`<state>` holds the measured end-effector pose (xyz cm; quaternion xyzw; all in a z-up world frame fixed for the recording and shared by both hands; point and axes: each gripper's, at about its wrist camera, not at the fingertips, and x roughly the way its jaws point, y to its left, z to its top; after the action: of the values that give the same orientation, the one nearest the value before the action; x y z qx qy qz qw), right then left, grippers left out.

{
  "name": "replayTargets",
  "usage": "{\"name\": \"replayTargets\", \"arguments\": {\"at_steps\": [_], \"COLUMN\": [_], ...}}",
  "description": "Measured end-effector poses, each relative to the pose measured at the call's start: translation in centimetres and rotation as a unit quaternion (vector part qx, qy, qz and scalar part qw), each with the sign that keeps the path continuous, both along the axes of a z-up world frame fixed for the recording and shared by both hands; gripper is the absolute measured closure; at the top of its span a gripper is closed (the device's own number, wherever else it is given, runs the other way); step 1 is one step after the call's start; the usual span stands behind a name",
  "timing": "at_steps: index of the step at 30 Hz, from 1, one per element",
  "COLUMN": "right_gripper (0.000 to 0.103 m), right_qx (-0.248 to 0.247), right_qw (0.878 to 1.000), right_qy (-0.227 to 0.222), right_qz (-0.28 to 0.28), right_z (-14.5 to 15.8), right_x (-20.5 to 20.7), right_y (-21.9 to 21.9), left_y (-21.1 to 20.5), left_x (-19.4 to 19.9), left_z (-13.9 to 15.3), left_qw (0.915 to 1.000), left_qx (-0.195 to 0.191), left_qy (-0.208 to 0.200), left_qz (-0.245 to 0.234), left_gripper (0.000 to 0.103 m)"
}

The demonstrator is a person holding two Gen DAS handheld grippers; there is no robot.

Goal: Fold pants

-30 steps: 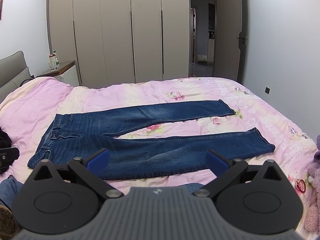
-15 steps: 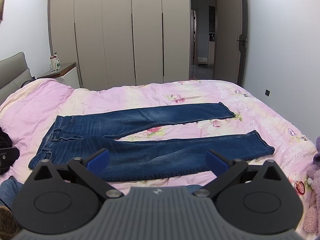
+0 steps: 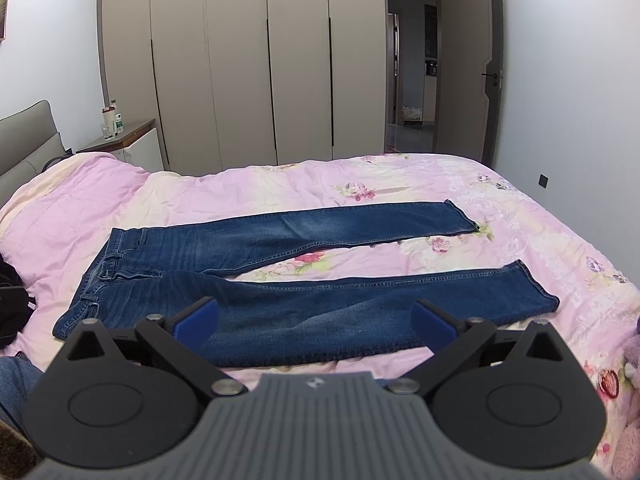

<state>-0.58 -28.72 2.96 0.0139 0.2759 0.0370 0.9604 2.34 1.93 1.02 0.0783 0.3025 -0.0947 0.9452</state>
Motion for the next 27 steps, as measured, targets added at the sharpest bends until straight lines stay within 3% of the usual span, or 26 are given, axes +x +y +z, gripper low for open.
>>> {"name": "replayTargets", "arguments": {"at_steps": [8,12,14,19,23,27], "right_gripper": [0.005,0.011,0.016,0.019,0.027,0.034], "right_qx": [-0.044,-0.118,-0.131,-0.167,-0.203,-0.207], "right_qw": [0.998,0.990,0.987,0.981,0.972,0.967], "right_qy": [-0.016,-0.028,-0.022,0.021,0.074,0.127], "right_qz": [0.047,0.067,0.086,0.096,0.089,0.074], "right_z": [-2.6,-5.3,-6.9,-11.0,-14.7,-17.9], "right_x": [7.3,11.1,13.3,18.4,21.8,24.0], "right_y": [-2.3,-3.2,-4.0,-6.3,-8.5,-11.2], "left_y": [1.8,3.4,4.1,6.1,7.3,7.8], "left_x": [7.4,11.1,12.7,15.7,17.4,19.1], "left_z": [-3.2,-6.0,-7.8,-13.8,-18.2,-21.6], "left_qw": [0.9929,0.9825,0.9740,0.9362,0.9053,0.8835], "left_qx": [0.075,0.115,0.138,0.210,0.251,0.270], "left_qy": [0.046,0.089,0.117,0.215,0.283,0.331], "left_qz": [-0.081,-0.116,-0.136,-0.183,-0.193,-0.193], "left_gripper": [0.020,0.020,0.020,0.020,0.022,0.022]}}
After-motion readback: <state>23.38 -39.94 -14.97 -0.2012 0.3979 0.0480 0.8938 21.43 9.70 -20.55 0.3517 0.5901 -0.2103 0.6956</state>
